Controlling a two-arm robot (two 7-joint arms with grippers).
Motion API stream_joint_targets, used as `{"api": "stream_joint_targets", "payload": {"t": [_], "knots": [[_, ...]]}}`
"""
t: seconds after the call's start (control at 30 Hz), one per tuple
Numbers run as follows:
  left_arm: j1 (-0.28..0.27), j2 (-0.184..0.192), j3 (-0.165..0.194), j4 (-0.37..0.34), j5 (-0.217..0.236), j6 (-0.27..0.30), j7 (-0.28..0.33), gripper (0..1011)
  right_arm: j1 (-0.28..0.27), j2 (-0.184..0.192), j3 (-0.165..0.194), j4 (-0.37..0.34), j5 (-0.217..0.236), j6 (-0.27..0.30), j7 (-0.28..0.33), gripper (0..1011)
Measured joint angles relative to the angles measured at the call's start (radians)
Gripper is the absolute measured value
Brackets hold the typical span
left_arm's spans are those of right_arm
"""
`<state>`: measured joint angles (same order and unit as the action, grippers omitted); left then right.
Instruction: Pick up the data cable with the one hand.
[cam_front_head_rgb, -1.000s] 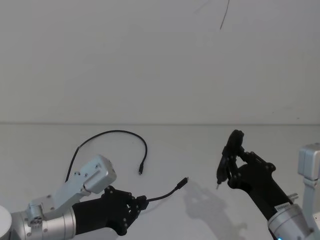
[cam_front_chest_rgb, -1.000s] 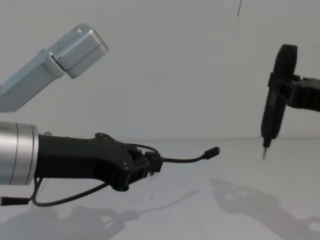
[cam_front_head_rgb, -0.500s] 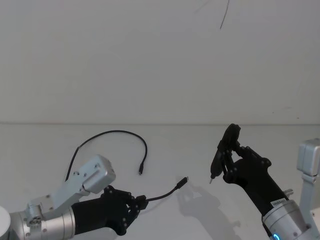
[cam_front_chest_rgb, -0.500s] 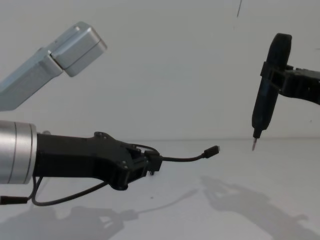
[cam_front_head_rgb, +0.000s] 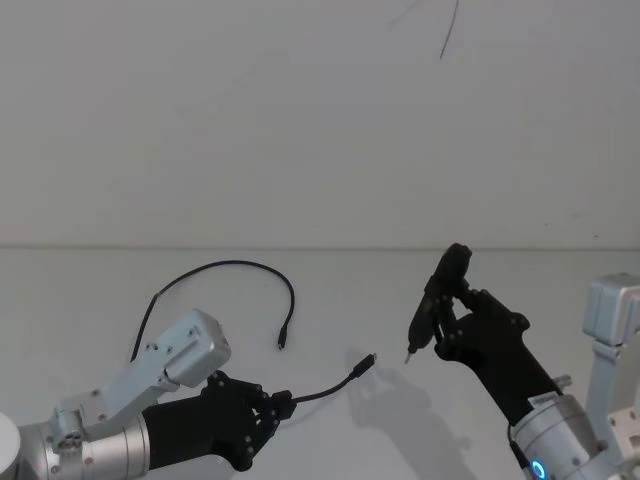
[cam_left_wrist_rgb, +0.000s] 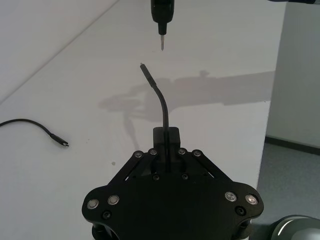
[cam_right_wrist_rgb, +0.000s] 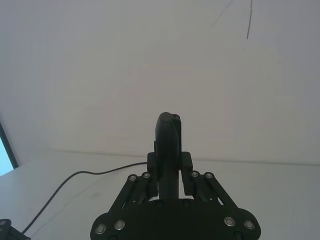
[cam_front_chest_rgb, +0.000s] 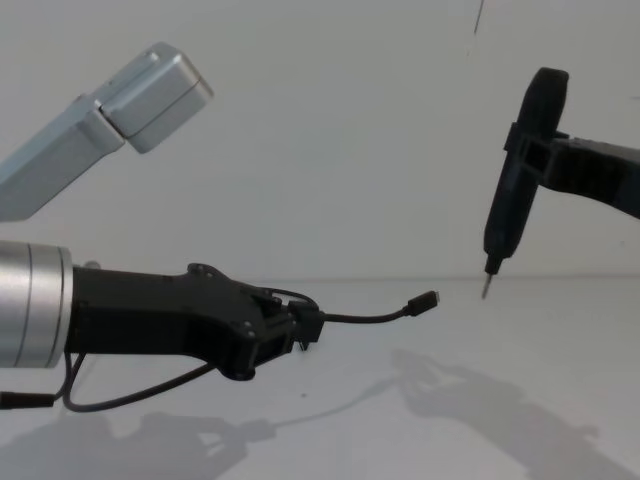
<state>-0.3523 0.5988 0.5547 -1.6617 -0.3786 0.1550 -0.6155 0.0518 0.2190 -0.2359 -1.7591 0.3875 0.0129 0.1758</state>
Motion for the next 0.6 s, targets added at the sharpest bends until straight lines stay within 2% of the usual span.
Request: {"api": "stream_joint_targets", "payload": {"t": [0.6], "knots": [[0.0,0.0,0.0,-0.001,0.0,0.0,0.0,42,0.023,-0.027,-0.015,0.03,0.042,0.014,0.022,269]]}}
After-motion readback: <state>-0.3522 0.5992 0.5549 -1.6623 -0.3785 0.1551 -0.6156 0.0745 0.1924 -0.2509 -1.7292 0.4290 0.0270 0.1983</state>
